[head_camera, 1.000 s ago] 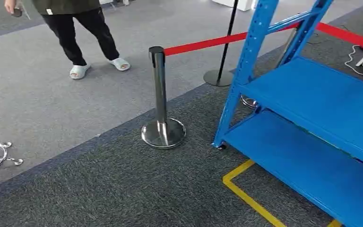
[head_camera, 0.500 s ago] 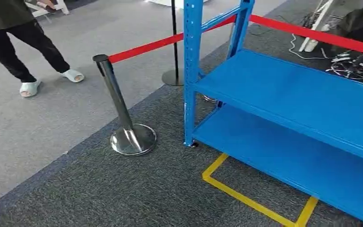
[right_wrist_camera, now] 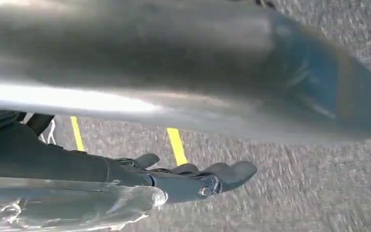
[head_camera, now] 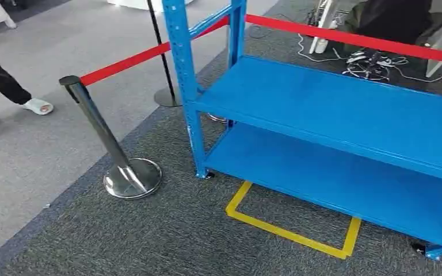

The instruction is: Take the parts from the cabinet and place them on the table.

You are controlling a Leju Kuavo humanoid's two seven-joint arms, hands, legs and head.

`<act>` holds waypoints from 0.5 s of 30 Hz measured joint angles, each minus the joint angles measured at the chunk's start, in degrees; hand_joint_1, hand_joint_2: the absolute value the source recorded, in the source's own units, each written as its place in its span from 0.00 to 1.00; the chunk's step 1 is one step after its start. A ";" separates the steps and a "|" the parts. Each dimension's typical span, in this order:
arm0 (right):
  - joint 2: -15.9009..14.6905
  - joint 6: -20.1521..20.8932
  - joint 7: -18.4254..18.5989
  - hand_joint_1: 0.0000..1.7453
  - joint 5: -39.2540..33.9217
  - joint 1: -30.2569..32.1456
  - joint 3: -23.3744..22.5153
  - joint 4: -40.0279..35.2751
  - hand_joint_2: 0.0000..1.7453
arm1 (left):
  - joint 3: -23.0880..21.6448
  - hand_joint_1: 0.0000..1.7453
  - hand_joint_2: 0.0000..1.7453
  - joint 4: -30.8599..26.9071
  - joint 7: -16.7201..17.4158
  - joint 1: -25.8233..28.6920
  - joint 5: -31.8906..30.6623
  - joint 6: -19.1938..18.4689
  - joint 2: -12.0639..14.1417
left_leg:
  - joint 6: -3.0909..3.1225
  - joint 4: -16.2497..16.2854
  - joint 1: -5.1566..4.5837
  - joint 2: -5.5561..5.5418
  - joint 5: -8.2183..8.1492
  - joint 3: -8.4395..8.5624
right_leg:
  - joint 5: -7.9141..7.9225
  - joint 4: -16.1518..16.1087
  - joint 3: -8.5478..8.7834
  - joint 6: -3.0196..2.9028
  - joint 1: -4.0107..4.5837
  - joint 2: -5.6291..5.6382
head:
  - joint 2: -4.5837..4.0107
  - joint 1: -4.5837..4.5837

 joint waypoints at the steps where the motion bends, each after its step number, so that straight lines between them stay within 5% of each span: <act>1: 0.00 0.07 -0.02 0.00 0.09 0.07 0.00 0.00 0.00 | 1.52 0.00 0.00 -0.13 0.09 0.61 -1.55 -1.92 -0.35 | -0.16 -0.19 0.01 0.55 0.07 0.16 | -0.10 0.11 -0.28 -0.21 0.05 0.56 | 0.00 -0.07; 3: 0.00 0.09 -0.02 0.00 0.33 0.21 -0.02 0.00 0.00 | 6.67 0.00 0.00 -0.86 0.46 3.23 -6.75 -7.89 -1.44 | -0.76 -0.55 0.08 1.88 -0.05 0.70 | 0.02 -0.14 -0.55 -0.87 0.17 2.07 | 0.00 0.04; 4: 0.02 0.09 0.00 0.00 0.39 0.26 -0.02 -0.02 0.00 | 10.01 0.00 0.00 -1.25 0.48 4.71 -9.70 -11.30 -2.21 | -1.30 -0.25 0.43 0.39 -0.69 0.86 | 0.34 -0.53 -0.31 -1.36 -0.25 2.82 | 0.00 -0.13; 5: 0.02 0.11 0.02 0.00 0.48 0.20 -0.02 -0.02 0.00 | 12.81 0.00 0.00 -1.49 -0.02 5.94 -13.18 -15.53 -3.28 | -1.43 1.57 0.41 -2.85 -2.24 -0.01 | 0.47 -0.64 -0.30 -1.64 -0.34 3.22 | 0.00 -0.37; 6: 0.02 0.33 0.02 0.00 0.53 0.15 -0.02 -0.02 0.00 | 17.04 0.00 0.00 -1.71 -1.76 7.79 -18.53 -20.43 -4.75 | -1.43 5.70 0.40 -4.53 -4.70 -2.16 | 0.53 -0.64 -0.42 -1.81 -0.39 3.83 | 0.00 -0.52; 8: 0.02 0.44 0.02 0.00 0.63 0.19 -0.04 -0.02 0.00 | 29.69 0.00 0.00 -1.82 -7.93 11.68 -30.25 -33.53 -10.48 | -1.45 15.16 0.41 -5.33 -8.48 -7.35 | 0.53 -0.64 -0.56 -1.91 -0.43 5.35 | 0.00 -0.72; 9: 0.02 0.61 0.07 0.00 0.66 0.22 -0.07 -0.02 0.00 | 34.92 0.00 0.00 -2.01 -12.19 12.97 -37.22 -40.62 -14.11 | -1.39 17.68 0.40 -5.41 -8.75 -9.09 | 0.54 -0.64 -0.58 -1.90 -0.44 6.16 | 0.00 -0.68; 11: 0.02 1.07 0.02 0.00 0.90 0.19 -0.11 -0.02 0.00 | 44.57 0.00 0.00 -2.45 -17.54 15.69 -45.09 -48.19 -20.06 | -1.30 14.86 0.48 -5.50 -4.98 -8.45 | 0.57 -0.64 -0.41 -1.82 -0.60 7.91 | 0.00 -0.68; 12: 0.02 1.20 -0.04 0.00 0.90 0.16 -0.11 -0.02 0.00 | 48.28 0.00 0.00 -2.76 -18.43 17.36 -45.52 -49.13 -22.83 | -1.31 10.53 0.59 -5.80 -2.04 -6.52 | 0.60 -0.63 -0.31 -1.61 -0.75 9.07 | 0.00 -0.72; 13: 0.02 1.38 -0.20 0.00 0.90 0.12 -0.11 -0.02 0.00 | 51.38 0.00 0.00 -2.82 -18.47 18.61 -45.16 -49.17 -25.17 | -1.46 5.30 0.90 -7.53 0.60 -4.07 | 0.64 -0.62 -0.24 -1.21 -0.98 10.16 | 0.00 -0.74; 14: 0.02 1.71 -0.37 0.00 0.96 0.08 -0.13 -0.02 0.00 | 53.02 0.00 1.00 -2.82 -18.75 19.49 -44.86 -49.43 -26.98 | -1.69 1.88 1.37 -11.21 1.42 -2.69 | 0.65 -0.49 -0.37 -0.73 -0.80 10.87 | 0.00 -0.81; 15: 0.02 2.15 -0.50 0.00 1.10 -0.05 -0.13 -0.04 0.00 | 54.73 0.00 1.00 -2.80 -19.06 20.07 -44.86 -49.85 -28.34 | -1.29 0.43 1.55 -11.74 1.27 -2.43 | 0.42 0.11 -0.72 -0.27 -0.64 11.79 | 0.00 -1.03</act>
